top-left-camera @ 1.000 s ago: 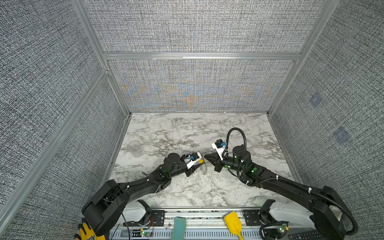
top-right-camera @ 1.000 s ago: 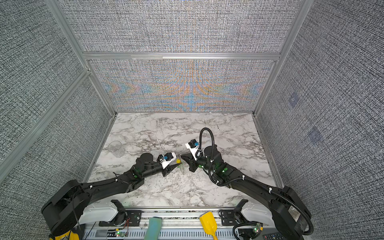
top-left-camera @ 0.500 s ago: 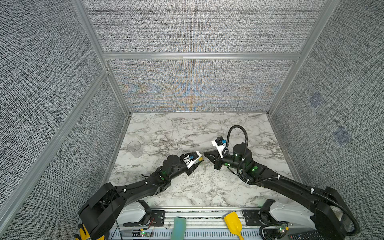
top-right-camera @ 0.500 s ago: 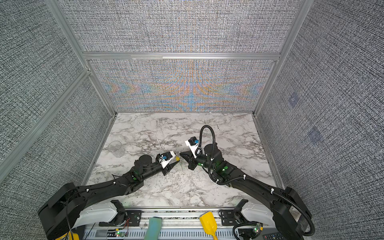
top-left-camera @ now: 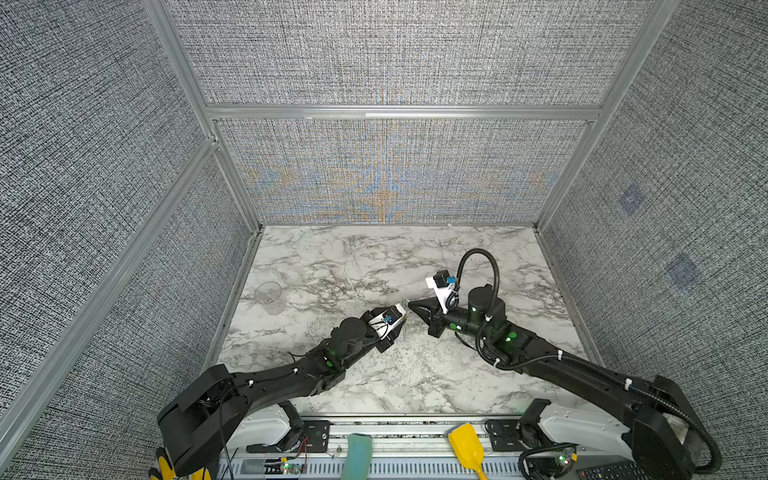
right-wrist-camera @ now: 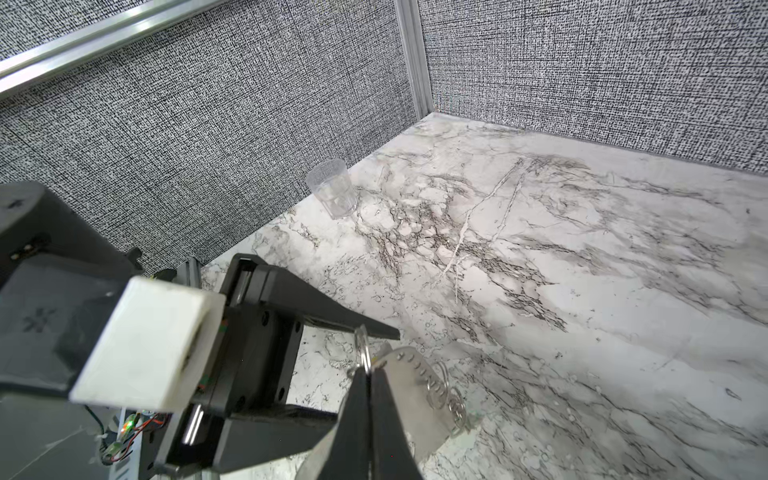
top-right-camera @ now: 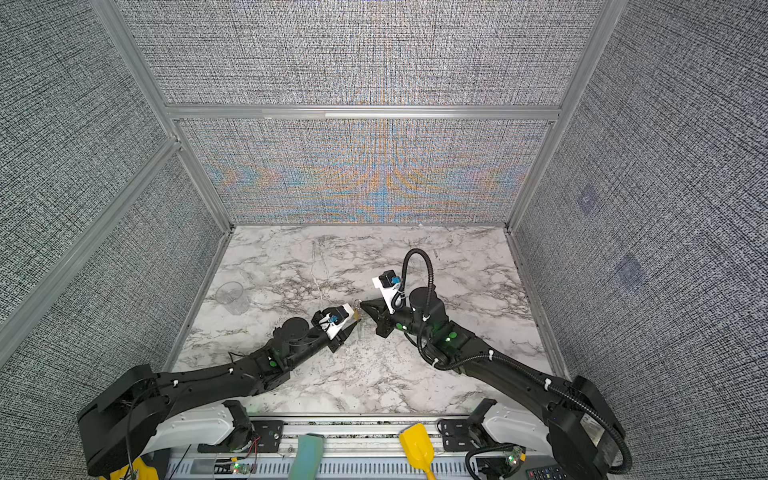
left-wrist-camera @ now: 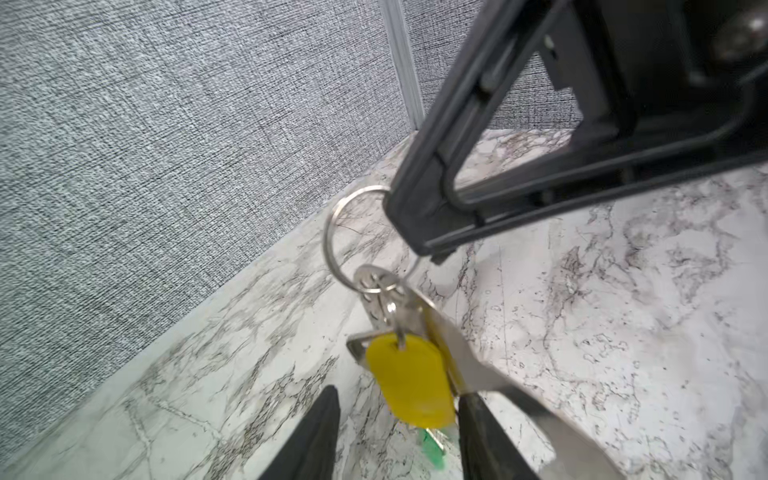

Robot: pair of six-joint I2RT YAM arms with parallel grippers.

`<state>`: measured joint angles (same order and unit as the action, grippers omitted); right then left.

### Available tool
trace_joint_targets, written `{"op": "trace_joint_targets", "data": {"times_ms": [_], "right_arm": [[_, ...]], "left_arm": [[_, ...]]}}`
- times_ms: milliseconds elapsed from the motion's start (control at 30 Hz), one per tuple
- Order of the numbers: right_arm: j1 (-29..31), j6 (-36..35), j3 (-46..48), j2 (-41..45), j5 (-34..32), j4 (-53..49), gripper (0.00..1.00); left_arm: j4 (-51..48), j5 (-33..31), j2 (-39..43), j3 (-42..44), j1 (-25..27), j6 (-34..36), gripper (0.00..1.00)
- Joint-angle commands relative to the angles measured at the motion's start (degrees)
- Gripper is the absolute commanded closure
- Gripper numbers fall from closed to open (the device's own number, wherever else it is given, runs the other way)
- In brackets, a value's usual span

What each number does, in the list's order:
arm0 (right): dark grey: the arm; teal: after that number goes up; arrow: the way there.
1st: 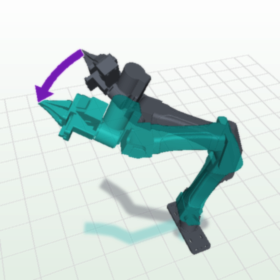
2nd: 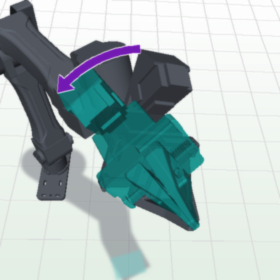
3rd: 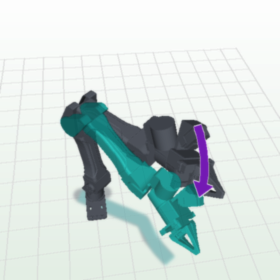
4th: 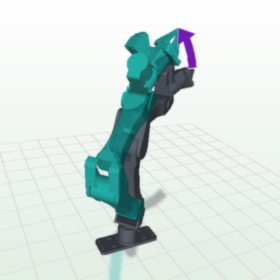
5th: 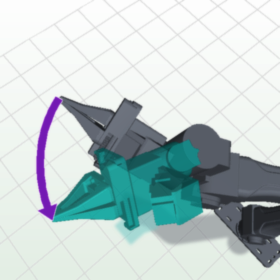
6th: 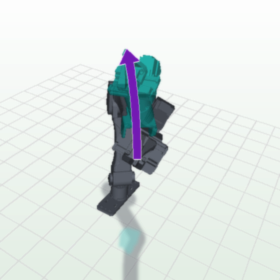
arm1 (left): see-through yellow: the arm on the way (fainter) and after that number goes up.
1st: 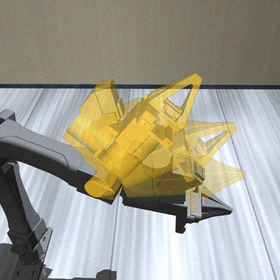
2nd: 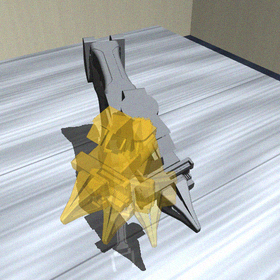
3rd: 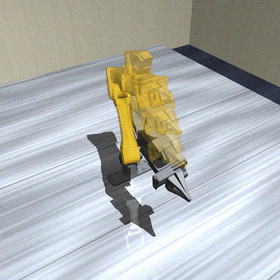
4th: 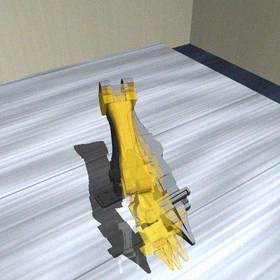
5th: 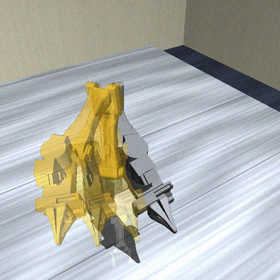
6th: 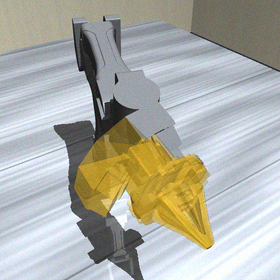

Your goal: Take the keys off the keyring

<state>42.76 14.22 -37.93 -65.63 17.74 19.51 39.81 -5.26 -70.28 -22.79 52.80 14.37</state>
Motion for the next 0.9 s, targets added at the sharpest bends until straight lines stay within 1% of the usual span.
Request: {"op": "trace_joint_targets", "data": {"times_ms": [0, 200, 400, 600, 867], "right_arm": [[0.1, 1.1, -0.6, 0.2, -0.8, 1.0, 1.0], [0.2, 1.3, -0.5, 0.4, -1.1, 0.7, 1.0], [0.1, 1.6, -0.5, 0.7, -2.5, 0.6, 1.0], [0.2, 2.2, -0.9, 0.4, -2.3, 0.8, 1.0], [0.1, 2.8, -0.7, 0.4, -1.9, 1.6, 1.0]], "left_arm": [[3.5, -6.5, -0.5, -0.5, 1.0, 0.5, 0.51], [4.8, -9.6, 0.0, -0.2, 2.6, 1.2, 0.5], [3.4, -9.9, 1.5, 1.0, 3.4, 1.0, 0.5], [2.2, -10.6, 2.9, 2.0, 3.6, 0.8, 0.5], [0.6, -8.1, 2.7, 2.0, 3.6, 1.6, 0.5]]}}
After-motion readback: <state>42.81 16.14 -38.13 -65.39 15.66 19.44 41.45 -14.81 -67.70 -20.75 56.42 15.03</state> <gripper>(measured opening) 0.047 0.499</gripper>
